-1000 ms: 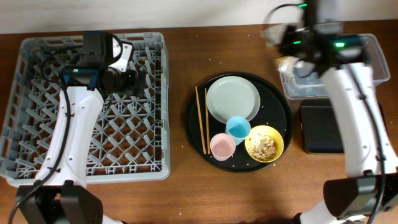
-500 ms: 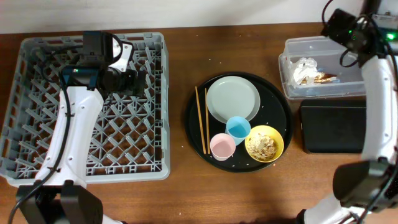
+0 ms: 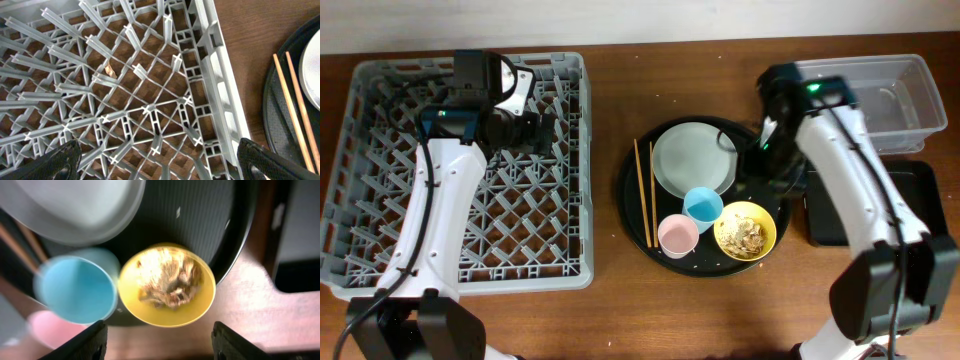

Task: Sort waste into correct bins and load items into the dishwasher rack
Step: 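Grasp the yellow bowl with the right gripper and tip food onto black tray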

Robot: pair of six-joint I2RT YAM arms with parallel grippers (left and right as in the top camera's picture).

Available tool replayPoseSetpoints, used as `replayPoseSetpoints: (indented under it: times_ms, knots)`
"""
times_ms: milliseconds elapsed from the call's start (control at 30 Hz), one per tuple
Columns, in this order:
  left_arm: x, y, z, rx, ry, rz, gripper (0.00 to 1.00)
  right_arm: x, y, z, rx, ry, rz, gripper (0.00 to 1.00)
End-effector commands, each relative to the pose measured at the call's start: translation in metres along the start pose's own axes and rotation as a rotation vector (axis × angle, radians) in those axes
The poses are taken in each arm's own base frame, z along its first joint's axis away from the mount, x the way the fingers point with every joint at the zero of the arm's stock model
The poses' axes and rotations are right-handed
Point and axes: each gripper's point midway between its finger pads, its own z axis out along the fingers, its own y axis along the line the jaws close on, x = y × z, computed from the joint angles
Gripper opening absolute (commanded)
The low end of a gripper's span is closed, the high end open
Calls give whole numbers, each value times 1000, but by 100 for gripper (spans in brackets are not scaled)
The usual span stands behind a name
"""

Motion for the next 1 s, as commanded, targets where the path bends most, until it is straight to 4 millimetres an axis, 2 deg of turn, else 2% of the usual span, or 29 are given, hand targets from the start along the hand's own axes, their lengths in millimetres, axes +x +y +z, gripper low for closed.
replayPoseSetpoints:
  times_ms: [0, 100, 133, 167, 300, 433, 467, 533, 633, 700, 767, 833, 900, 967]
  knots:
    - [-5, 0, -1, 8, -11, -15, 99, 31, 32, 15, 18, 15, -274, 66]
    - [-5, 0, -1, 8, -11, -15, 99, 58, 52, 6, 33, -116, -459, 66]
    - [-5, 0, -1, 8, -11, -15, 99, 65, 50, 11, 23, -141, -478, 66]
    - [-5, 0, -1, 8, -11, -15, 99, 69, 44, 26, 23, -147, -496, 65]
    - [-5, 0, -1, 8, -11, -15, 99, 78, 29, 82, 57, -106, -545, 52]
    - [-5, 0, -1, 8, -11, -15, 99, 84, 18, 116, 70, -106, -543, 43]
    - [-5, 0, -1, 8, -11, -15, 99, 85, 16, 120, 71, -105, -543, 40]
    - [-5, 0, -1, 8, -11, -15, 99, 81, 19, 120, 63, -124, -543, 22]
    - [-5, 0, -1, 8, -11, -15, 99, 81, 19, 120, 62, -126, -543, 9]
    - [-5, 0, -1, 8, -11, -15, 99, 82, 19, 120, 64, -121, -543, 4]
    - [-5, 0, -1, 8, -11, -15, 99, 80, 22, 112, 57, -125, -539, 4]
    - [-5, 0, -1, 8, -11, -15, 99, 69, 36, 76, 27, -182, -543, 4]
    - [-5, 0, -1, 8, -11, -15, 99, 58, 45, 19, -7, -279, -532, 4]
    - [-5, 0, -1, 8, -11, -15, 99, 48, 32, -36, -40, -395, -462, 4]
